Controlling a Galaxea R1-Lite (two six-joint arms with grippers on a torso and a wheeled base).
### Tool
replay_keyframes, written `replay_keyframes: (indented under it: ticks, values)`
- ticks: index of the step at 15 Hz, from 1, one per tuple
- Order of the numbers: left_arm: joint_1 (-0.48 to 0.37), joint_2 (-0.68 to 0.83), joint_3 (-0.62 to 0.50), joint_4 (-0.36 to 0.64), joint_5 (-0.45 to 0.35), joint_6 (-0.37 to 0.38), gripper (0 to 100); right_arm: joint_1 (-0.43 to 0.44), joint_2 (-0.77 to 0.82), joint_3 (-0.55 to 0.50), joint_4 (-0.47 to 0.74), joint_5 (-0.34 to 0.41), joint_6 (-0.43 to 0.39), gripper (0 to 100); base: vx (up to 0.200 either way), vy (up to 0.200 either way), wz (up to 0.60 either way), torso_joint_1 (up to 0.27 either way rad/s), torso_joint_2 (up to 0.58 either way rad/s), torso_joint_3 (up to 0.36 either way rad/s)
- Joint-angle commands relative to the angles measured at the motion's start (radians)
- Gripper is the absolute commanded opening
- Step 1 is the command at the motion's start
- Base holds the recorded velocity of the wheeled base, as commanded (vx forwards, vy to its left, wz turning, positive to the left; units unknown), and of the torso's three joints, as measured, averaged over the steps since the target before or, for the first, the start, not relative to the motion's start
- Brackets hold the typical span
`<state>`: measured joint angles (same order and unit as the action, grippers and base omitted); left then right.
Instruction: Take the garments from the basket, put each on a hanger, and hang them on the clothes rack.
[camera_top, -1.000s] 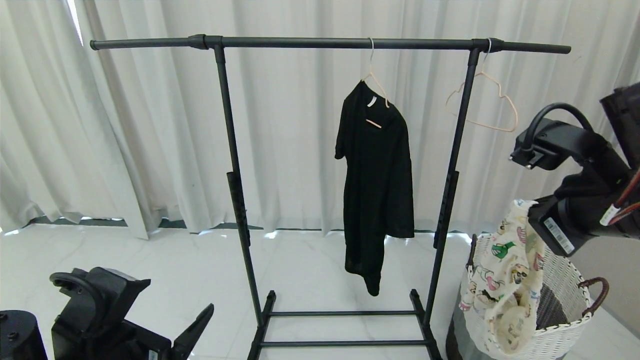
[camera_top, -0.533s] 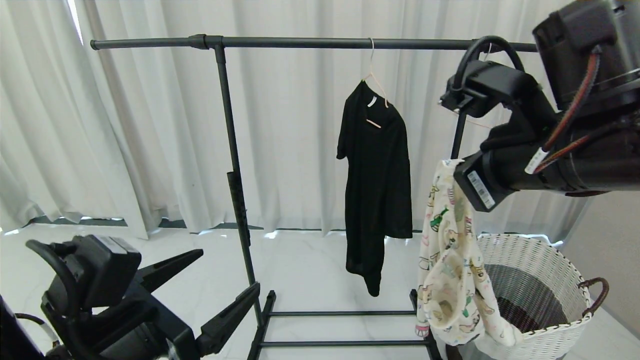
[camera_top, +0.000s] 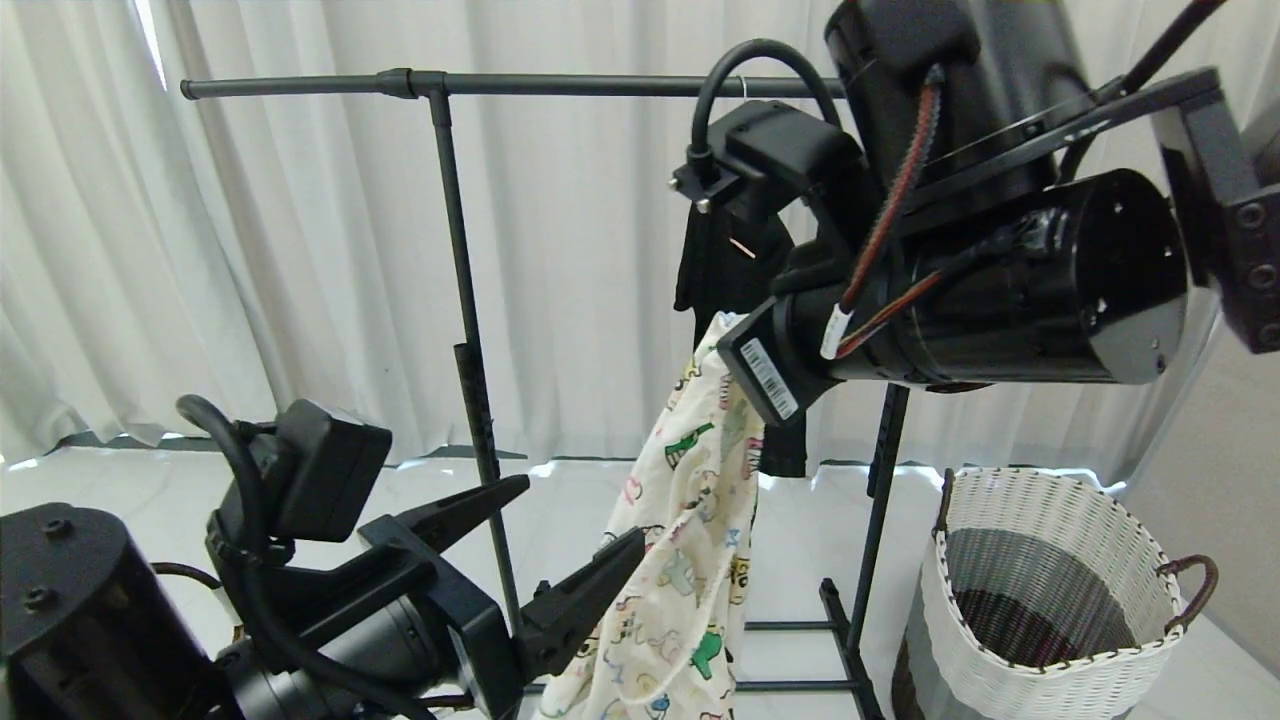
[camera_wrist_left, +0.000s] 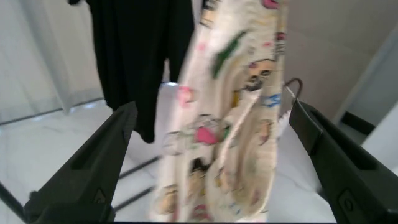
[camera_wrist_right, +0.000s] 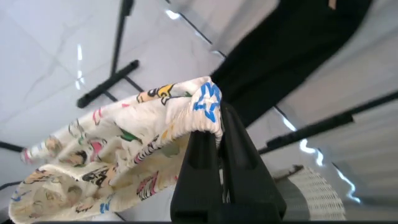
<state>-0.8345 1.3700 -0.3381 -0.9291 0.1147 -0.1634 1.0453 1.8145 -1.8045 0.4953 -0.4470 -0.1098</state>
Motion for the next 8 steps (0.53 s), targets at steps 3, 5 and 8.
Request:
replay_keyframes:
  ticks: [3,5,8]
  values:
    - [-0.021,0.118,0.004,0.0,0.0,-0.008,100,0.102,0.071,-0.076,0.002,-0.001,-0.001,0,0.0,0.0,0.0,0.0,0.0,0.0]
    - [-0.015,0.189,0.002,0.0,0.008,-0.007,100,0.13,0.074,-0.088,0.003,-0.002,-0.002,0,0.0,0.0,0.0,0.0,0.0,0.0]
    - [-0.002,0.294,0.004,0.0,0.076,-0.007,100,0.131,0.069,-0.09,0.015,-0.002,-0.002,0,0.0,0.0,0.0,0.0,0.0,0.0]
